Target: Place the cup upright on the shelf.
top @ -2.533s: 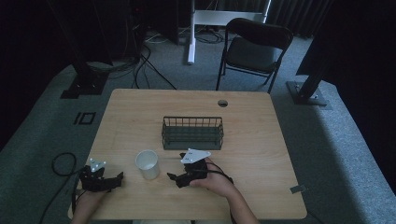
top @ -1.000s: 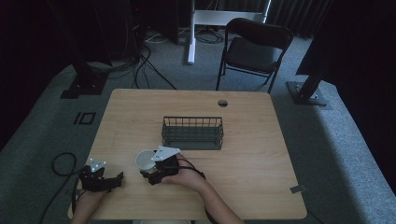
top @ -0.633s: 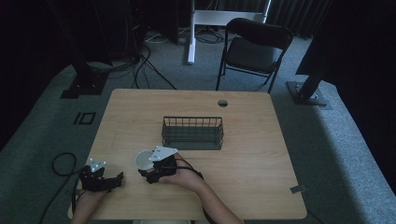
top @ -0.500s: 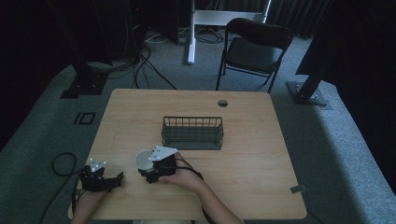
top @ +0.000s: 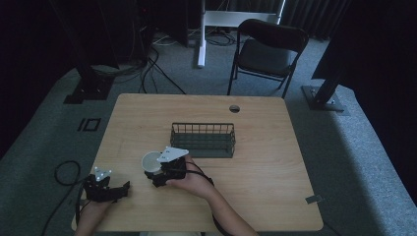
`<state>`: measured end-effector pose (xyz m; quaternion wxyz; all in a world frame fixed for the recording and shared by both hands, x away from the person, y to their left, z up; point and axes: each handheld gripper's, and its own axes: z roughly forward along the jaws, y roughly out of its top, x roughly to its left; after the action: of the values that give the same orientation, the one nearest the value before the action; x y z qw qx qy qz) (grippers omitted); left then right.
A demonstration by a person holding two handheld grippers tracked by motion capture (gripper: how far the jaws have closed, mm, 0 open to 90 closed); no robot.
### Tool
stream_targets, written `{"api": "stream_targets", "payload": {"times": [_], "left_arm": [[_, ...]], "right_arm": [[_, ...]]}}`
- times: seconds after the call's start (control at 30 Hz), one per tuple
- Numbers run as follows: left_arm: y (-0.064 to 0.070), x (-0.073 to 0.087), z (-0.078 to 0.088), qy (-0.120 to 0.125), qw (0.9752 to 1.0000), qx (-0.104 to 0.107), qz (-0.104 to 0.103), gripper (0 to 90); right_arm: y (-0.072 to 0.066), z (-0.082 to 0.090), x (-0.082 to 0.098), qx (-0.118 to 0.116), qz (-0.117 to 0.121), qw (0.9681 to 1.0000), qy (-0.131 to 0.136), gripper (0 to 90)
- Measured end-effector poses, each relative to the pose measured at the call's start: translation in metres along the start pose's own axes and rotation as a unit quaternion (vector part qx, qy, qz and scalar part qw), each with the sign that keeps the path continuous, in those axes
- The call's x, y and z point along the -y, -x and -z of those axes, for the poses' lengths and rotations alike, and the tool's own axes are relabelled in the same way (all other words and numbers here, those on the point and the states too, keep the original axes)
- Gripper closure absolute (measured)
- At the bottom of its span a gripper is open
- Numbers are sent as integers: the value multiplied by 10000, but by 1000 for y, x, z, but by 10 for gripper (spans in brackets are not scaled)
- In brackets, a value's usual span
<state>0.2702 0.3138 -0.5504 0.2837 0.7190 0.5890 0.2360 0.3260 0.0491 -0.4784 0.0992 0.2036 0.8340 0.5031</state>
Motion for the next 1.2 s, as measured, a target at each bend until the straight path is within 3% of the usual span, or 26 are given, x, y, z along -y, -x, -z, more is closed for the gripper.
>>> {"api": "stream_targets", "payload": {"times": [0.57,0.87,0.97,1.13,1.2], "left_arm": [[0,0,0,-2,10000,-1,1,1],[0,0,0,-3,10000,0,1,1],[0,0,0,2,10000,-2,9,1],[0,0,0,1,10000,0,6,1],[0,0,0,-1,10000,0,5,1]], "right_arm": [[8,24,-31,24,-49,9995,324,204],[14,38,-51,202,17,9984,518,205],[20,44,-57,411,-11,9973,612,205],[26,50,-62,550,-26,9962,681,205],[32,56,-65,762,-39,9942,760,205]]}}
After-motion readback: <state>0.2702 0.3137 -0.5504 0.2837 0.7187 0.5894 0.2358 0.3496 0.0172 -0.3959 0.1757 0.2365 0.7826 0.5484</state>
